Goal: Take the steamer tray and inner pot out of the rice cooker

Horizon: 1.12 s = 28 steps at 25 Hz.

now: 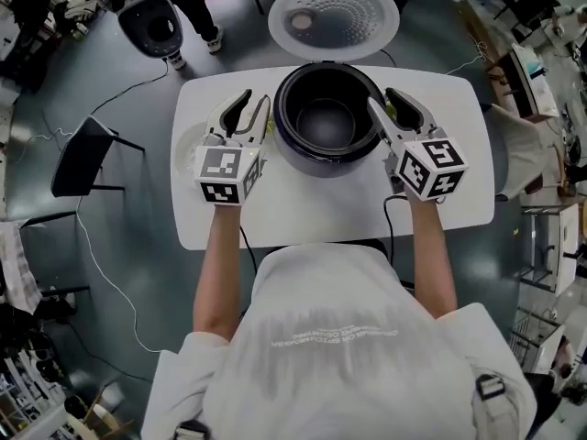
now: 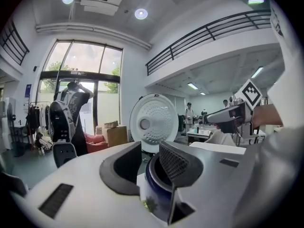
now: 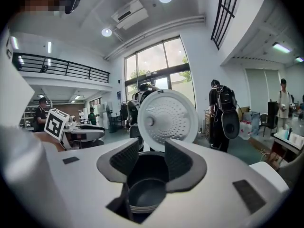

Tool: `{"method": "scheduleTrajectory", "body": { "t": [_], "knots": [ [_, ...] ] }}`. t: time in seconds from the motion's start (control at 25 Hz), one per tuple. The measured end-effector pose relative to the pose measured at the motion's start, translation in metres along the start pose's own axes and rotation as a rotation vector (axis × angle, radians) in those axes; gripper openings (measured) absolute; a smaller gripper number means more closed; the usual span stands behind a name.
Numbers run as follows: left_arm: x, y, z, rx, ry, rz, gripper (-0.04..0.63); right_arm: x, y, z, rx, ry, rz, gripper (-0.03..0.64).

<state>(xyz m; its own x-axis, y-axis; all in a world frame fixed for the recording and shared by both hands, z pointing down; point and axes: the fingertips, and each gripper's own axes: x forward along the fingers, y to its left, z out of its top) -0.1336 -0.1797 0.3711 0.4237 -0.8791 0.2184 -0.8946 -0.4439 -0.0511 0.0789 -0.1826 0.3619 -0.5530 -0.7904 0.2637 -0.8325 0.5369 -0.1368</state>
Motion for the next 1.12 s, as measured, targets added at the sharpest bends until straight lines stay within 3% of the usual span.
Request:
{"method": "scheduleTrajectory", "body": {
  "t": [0.24, 0.56, 1.12],
  "knots": [
    [0.022, -0.033, 0.023, 0.050, -0.001, -0.035, 0.127, -0.026, -0.045, 0.004, 0.026, 0.003, -0.059, 0.196],
    [0.036, -0.051, 0.032, 0.071, 0.039, -0.041, 0.129, -0.034, -0.070, 0.005, 0.042, 0.005, -0.050, 0.204],
    [0.054, -0.053, -0.036, 0.013, 0.304, -0.040, 0.135, 0.004, -0.062, -0.037, 0.034, 0.177, 0.097, 0.210]
  ]
}}
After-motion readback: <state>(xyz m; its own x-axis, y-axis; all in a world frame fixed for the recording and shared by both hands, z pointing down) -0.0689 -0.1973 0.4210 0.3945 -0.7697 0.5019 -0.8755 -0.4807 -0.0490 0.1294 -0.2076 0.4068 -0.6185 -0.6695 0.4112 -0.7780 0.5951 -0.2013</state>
